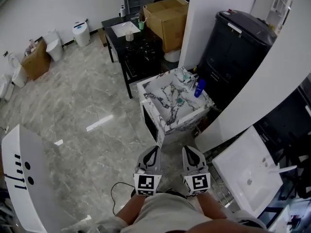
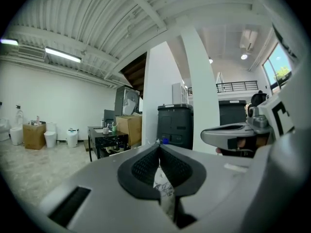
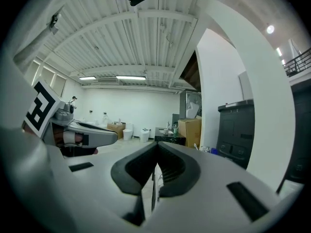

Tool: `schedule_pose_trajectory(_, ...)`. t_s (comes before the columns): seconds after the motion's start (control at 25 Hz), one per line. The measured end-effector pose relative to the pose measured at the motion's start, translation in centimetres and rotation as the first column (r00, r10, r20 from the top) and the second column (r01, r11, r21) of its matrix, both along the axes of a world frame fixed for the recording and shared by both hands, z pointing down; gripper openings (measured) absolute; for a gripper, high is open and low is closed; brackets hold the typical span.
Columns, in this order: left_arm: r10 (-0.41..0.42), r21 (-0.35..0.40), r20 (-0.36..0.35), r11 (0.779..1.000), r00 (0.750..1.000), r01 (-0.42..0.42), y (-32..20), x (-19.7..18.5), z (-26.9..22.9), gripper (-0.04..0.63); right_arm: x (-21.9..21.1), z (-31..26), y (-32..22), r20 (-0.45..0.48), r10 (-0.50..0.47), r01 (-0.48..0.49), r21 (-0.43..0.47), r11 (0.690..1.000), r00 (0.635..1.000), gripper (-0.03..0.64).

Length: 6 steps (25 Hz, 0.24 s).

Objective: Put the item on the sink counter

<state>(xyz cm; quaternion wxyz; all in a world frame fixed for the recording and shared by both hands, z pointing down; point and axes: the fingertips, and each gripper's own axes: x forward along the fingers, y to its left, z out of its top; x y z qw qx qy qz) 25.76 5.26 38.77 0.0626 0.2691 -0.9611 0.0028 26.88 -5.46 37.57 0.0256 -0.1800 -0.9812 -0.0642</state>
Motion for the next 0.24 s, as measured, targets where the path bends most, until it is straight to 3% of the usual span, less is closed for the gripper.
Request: schedule_pose_trajectory(0.24,0.016,0.006,-0.03,1.0,0.999,-0.016,-1.7,0.5,1.1,0.011,-0.1,0.7,-1.5,-0.018,0.007,-0.007,0.001,1.0,1.0,0.005)
